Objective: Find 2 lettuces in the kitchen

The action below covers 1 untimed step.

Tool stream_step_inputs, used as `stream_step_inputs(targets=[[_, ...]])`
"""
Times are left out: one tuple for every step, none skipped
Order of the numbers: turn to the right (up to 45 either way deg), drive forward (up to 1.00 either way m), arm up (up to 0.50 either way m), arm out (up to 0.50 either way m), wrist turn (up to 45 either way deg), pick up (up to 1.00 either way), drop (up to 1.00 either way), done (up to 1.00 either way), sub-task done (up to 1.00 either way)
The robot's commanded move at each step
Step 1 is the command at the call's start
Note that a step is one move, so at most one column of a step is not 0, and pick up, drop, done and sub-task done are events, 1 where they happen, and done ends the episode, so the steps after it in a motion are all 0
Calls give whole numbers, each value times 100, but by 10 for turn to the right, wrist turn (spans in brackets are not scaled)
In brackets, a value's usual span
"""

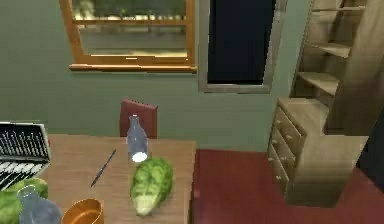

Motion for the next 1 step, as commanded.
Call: stream_step_inputs(targets=[[-450, 0, 0, 0, 0, 0, 0, 0, 0]])
